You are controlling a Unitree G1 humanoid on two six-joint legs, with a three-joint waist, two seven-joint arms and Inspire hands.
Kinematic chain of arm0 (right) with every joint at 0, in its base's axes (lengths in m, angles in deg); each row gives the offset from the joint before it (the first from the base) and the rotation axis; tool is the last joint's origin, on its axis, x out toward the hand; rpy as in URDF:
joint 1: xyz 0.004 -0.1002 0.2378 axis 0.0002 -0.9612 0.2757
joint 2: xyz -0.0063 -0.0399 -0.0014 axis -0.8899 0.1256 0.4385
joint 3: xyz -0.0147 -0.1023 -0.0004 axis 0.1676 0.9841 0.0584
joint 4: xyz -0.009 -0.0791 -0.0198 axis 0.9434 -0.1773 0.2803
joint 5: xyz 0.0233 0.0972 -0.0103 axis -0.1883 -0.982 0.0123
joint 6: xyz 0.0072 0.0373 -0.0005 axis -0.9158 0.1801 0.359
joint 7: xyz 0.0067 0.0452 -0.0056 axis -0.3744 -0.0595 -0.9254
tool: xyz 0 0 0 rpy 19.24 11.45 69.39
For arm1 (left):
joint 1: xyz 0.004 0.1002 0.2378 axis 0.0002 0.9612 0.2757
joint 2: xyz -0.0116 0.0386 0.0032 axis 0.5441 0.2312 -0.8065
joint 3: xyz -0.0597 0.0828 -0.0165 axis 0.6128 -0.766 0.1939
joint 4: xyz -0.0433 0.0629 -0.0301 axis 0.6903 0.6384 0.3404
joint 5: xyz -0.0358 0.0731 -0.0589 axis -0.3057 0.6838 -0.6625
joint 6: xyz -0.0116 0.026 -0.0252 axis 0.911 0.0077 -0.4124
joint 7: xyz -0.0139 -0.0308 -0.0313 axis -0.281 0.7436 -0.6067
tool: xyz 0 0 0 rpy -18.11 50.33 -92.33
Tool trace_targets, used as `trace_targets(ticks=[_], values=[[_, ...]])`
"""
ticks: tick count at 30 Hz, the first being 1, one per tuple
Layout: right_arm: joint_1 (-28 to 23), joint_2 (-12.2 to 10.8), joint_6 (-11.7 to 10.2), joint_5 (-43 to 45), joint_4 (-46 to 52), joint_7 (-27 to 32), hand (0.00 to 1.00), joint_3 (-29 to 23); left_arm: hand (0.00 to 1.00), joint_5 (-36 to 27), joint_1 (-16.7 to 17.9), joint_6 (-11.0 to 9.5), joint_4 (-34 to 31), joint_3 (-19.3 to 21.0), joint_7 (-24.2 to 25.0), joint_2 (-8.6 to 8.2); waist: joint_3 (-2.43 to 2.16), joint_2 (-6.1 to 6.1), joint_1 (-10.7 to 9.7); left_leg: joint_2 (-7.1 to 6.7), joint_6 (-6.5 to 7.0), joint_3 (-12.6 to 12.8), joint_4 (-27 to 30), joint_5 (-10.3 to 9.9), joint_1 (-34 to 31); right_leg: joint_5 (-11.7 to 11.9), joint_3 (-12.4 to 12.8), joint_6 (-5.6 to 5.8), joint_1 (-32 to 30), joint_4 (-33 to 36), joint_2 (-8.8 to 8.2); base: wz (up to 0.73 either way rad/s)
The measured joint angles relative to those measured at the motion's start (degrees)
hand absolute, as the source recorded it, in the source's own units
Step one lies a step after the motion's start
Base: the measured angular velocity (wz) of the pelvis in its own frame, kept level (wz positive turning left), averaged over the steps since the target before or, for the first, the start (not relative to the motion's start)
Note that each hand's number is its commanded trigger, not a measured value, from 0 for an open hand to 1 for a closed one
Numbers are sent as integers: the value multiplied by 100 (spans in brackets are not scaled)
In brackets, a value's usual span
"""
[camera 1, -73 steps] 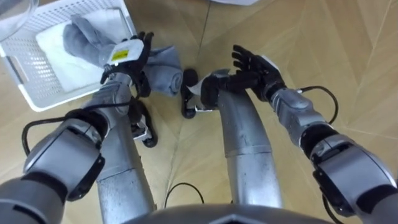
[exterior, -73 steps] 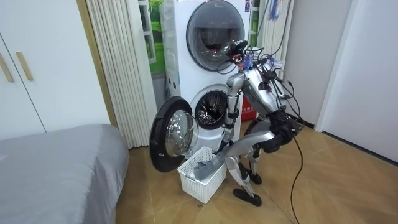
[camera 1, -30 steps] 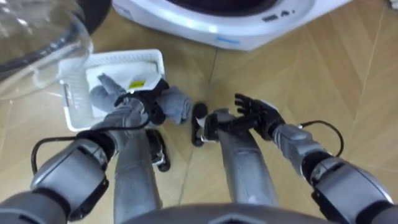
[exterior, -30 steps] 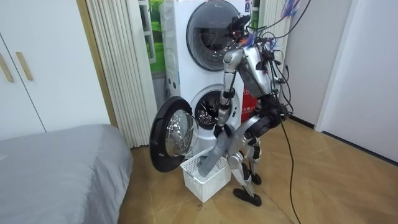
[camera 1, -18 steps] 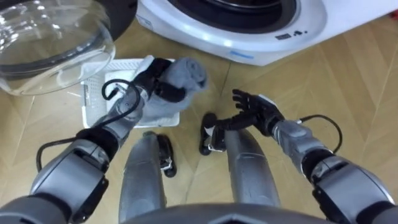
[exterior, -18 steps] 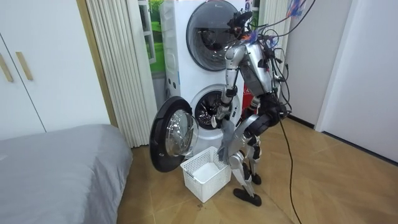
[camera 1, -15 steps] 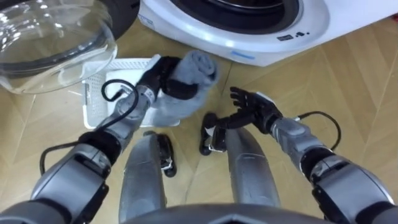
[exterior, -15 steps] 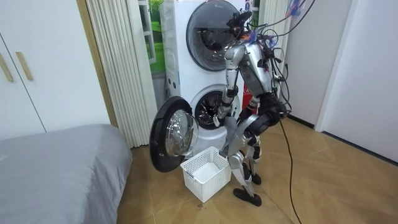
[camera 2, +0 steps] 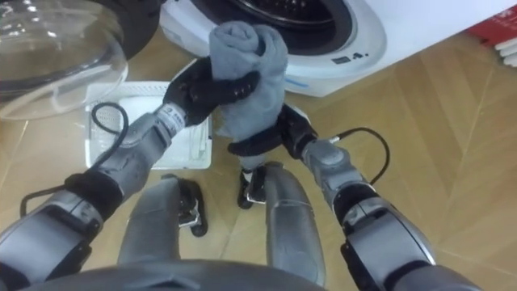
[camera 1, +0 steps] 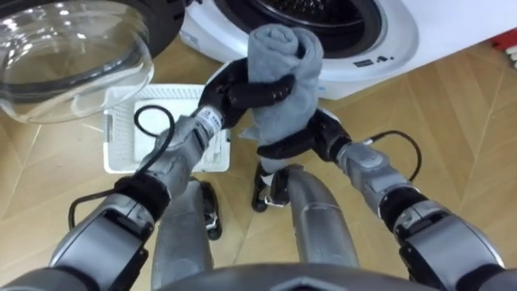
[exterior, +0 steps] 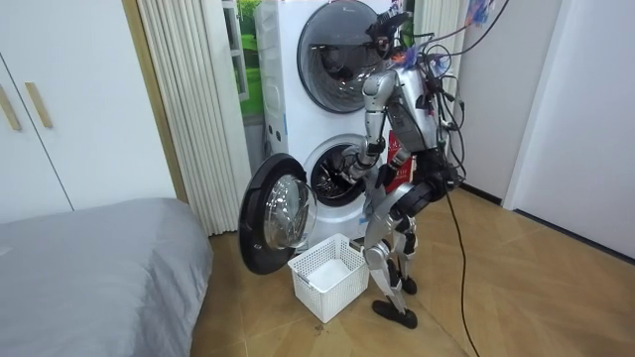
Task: Put towel into washing machine
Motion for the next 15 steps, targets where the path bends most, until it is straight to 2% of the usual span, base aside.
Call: trace_targets(ticks=[2,3,4,7,10,15], values=[[-21,-6,0,10,-4,-25,0,-66,100,-257,5,49,-2,14,77,-1,-10,33,14,18,-5,-61,-13,24,1,54,-68,-8,72,-100,21,3],[-25,-7,-1,6,-14,-51,40,-103,100,-309,11,59,-8,16,95,-2,-11,39,18,18,-6,-77,-18,30,1,60,-87,-9,86,-119,21,11],[-40,-7,-6,-10,-49,-83,100,-141,100,-408,23,92,-14,13,109,-9,-12,69,29,18,-9,-129,-18,36,4,65,-142,-10,130,-155,20,11],[-124,1,-9,-11,-64,-123,100,-222,100,-541,24,231,-74,40,109,-35,-39,127,137,9,-10,-147,-42,38,2,66,-165,-8,137,-183,17,3],[-132,-16,-9,-11,-67,-128,100,-207,100,-691,24,299,-84,67,109,-39,-61,183,155,-11,-8,-143,-111,64,11,69,-171,-1,139,-219,5,1],[-124,-66,-10,2,-71,-195,100,-213,100,-1119,26,378,-85,195,109,-164,-62,184,159,-17,-31,-119,-210,90,116,71,-149,2,199,-247,16,-1]])
